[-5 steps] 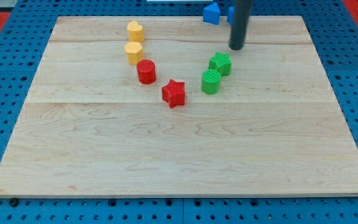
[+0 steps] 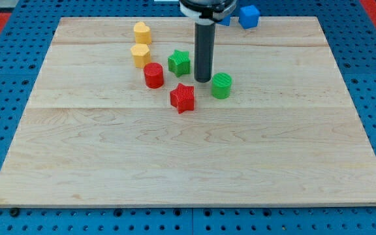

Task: Move green star to the right of heart

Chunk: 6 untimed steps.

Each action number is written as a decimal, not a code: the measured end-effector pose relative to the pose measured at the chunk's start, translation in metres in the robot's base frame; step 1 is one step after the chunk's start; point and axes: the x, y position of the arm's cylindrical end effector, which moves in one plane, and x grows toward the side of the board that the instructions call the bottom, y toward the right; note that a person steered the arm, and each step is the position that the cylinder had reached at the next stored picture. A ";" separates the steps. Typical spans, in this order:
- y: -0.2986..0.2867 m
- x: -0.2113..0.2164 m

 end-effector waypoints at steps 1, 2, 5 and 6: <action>-0.029 -0.023; -0.026 -0.055; -0.065 -0.075; -0.071 -0.101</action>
